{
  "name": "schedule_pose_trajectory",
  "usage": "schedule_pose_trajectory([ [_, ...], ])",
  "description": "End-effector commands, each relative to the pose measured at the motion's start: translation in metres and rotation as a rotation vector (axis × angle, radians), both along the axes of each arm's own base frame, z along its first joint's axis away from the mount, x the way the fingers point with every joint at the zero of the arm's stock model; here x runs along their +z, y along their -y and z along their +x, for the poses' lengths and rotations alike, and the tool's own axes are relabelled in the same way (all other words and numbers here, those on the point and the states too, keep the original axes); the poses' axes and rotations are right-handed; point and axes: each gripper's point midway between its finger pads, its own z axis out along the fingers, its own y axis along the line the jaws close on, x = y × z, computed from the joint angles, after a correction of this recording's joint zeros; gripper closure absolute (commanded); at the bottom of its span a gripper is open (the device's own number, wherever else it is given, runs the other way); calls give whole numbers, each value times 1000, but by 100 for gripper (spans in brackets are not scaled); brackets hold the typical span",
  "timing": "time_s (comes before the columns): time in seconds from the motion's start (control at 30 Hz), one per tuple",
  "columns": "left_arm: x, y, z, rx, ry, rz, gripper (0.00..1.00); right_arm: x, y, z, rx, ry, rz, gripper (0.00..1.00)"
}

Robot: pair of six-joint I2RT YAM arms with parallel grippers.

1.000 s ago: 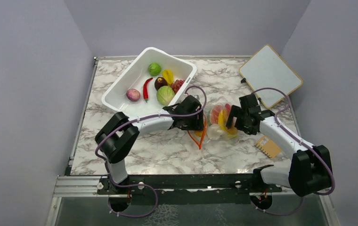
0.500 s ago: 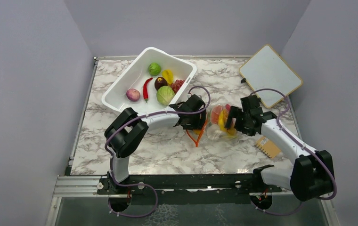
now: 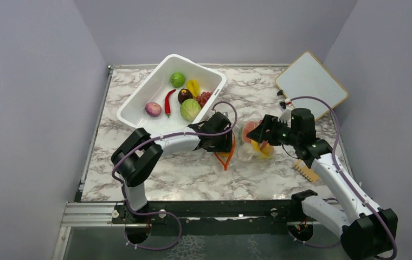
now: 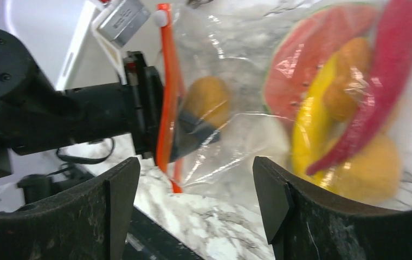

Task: Open the zip-top bag and remove the fake food
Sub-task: Pick up the fake fruit from the zipper food storage bag.

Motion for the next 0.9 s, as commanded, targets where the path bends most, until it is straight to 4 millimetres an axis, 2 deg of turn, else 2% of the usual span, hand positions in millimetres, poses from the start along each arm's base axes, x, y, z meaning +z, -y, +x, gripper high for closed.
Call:
schedule_pose_trajectory([
  [0.0,19,9,2,9,43,-71,64,11,-33,-11,156,-18,175,27],
  [0.17,18,9,2,6,40,-73,66,3,-45,-9,200,-74,214,37],
  [0.47,18,10,0,2,37,-77,69,-13,-63,0,206,-144,197,44],
  [0.67,18,10,-1,4,30,-85,70,-23,-75,4,218,-173,180,44],
  [0.87,18,9,-2,3,30,-85,71,-33,-72,14,145,-195,151,50],
])
